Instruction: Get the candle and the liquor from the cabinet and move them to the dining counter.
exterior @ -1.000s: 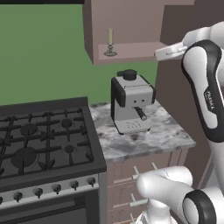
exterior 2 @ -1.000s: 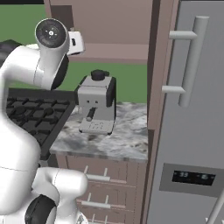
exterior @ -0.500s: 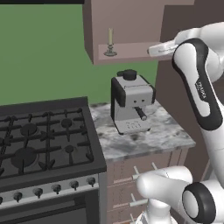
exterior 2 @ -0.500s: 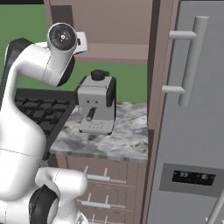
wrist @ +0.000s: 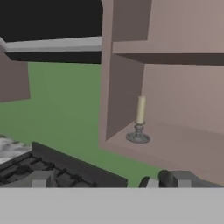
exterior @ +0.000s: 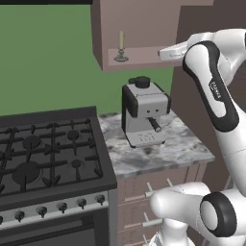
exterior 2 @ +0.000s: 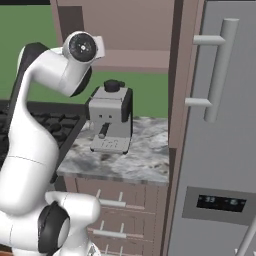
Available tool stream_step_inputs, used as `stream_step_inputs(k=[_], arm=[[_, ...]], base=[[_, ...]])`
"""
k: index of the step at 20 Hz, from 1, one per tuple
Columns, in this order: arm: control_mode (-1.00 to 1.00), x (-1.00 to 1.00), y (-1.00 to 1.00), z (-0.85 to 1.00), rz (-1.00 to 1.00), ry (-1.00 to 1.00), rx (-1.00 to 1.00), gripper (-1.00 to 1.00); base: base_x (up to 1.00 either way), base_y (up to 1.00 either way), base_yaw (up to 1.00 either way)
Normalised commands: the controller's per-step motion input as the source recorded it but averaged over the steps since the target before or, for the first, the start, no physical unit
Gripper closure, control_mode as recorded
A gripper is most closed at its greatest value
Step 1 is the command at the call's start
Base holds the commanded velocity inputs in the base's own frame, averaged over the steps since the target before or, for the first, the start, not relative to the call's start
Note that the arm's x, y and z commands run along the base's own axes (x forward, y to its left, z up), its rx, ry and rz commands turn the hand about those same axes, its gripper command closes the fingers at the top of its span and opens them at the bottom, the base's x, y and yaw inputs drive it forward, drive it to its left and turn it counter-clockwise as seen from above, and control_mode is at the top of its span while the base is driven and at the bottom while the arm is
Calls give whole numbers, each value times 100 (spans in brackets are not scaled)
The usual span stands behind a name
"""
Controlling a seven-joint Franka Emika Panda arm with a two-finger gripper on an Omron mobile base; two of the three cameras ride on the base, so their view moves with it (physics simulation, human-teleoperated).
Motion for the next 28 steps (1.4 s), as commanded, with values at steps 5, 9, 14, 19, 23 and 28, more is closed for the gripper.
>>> stream_step_inputs(k=[5,9,14,19,23,28], arm=[[-100,38,7,0,2,-7,0,-100],[-100,51,13,0,0,-3,0,-100],[-100,48,0,2,0,0,0,-100],[-100,38,0,5,0,3,1,-100],[-100,33,0,4,0,11,0,-100],[-100,41,0,0,1,12,0,-100]], base=[[0,0,0],[0,0,0],[0,0,0],[0,0,0],[0,0,0],[0,0,0]])
